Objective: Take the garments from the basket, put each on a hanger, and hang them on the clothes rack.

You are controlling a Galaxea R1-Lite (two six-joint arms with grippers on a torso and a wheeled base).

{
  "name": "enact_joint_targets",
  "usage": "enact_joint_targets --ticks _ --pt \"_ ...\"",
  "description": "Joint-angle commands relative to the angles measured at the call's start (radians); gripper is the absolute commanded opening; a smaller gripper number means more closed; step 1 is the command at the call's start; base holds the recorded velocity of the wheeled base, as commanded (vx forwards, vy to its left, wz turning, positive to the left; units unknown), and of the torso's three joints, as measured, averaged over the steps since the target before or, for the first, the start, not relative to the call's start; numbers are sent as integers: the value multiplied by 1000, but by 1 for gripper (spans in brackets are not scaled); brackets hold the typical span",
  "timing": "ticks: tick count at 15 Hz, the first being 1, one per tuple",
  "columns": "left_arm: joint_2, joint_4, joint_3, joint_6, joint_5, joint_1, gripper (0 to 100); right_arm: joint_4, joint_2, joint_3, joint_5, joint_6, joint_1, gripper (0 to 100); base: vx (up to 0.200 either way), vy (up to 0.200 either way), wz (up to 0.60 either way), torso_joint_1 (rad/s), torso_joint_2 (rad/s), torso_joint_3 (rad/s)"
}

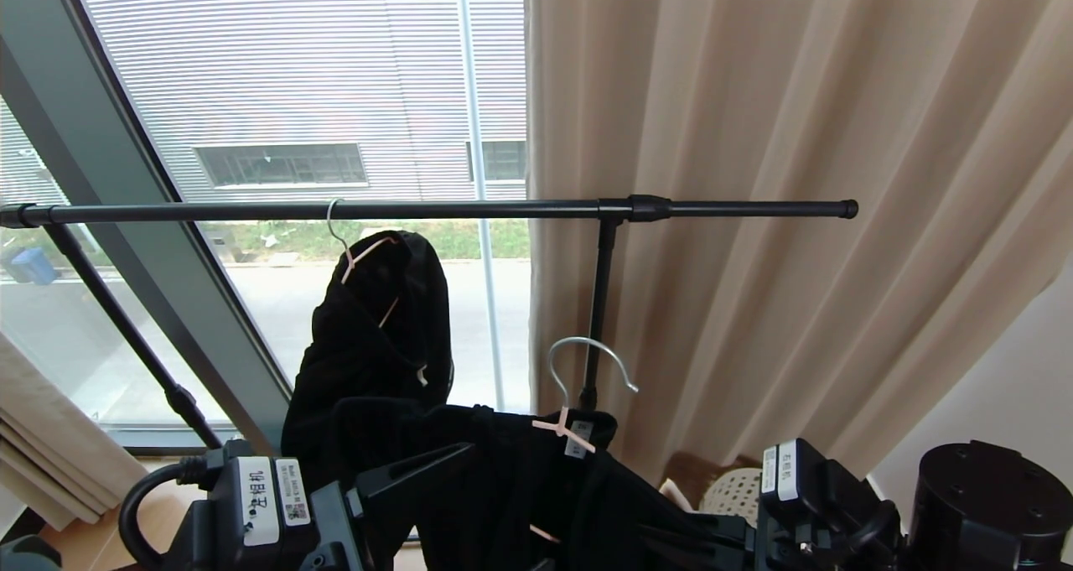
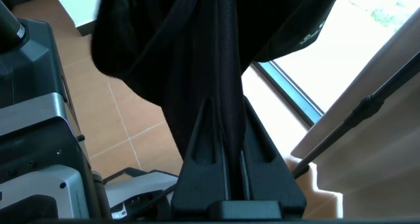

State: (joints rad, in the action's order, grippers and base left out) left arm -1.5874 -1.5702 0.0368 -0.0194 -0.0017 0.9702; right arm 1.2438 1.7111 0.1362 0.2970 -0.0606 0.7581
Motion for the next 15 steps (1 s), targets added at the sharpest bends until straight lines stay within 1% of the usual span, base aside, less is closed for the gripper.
enact_joint_targets --ticks 1,3,4,5,6,7,8,9,10,11,12,13,14,15 --pt "1 -1 0 1 0 -1 100 0 -1 0 1 -1 1 0 0 0 0 0 0 0" --pt "4 -1 2 -1 0 -2 100 0 -1 0 1 -1 0 0 0 0 0 0 0 0" --pt "18 -1 9 -14 0 -27 100 0 -1 0 1 -1 -2 0 0 0 0 0 0 0" --pt "32 -1 14 -56 -1 -94 100 0 -2 -1 1 -1 -3 0 0 0 0 0 0 0" --pt "40 -1 20 -82 -6 -150 100 0 -2 -1 1 -1 -5 0 0 0 0 0 0 0" --pt "58 -1 40 -86 -44 -245 100 0 -2 -1 1 1 -13 0 0 0 0 0 0 0" --pt "70 -1 44 -86 -107 -314 100 0 -2 -3 2 1 -16 0 0 0 0 0 0 0" --pt "101 -1 43 -83 -231 -418 100 0 -2 -4 2 1 -17 0 0 0 0 0 0 0" --pt "119 -1 48 -77 -284 -466 100 0 -4 -6 4 1 -19 0 0 0 0 0 0 0" --pt "150 -1 60 -54 -357 -536 100 0 -8 -9 7 1 -26 0 0 0 0 0 0 0" --pt "202 78 101 15 -469 -634 100 0 -27 -9 7 -1 -31 0 0 0 0 0 0 0" --pt "238 157 129 53 -551 -699 100 0 -44 -4 8 -2 -39 0 0 0 0 0 0 0" --pt "271 242 161 79 -647 -775 100 -3 -68 -1 22 -5 -65 0 0 0 0 0 0 0" --pt "288 283 176 93 -702 -821 100 -7 -85 3 53 -7 -80 0 0 0 0 0 0 0"
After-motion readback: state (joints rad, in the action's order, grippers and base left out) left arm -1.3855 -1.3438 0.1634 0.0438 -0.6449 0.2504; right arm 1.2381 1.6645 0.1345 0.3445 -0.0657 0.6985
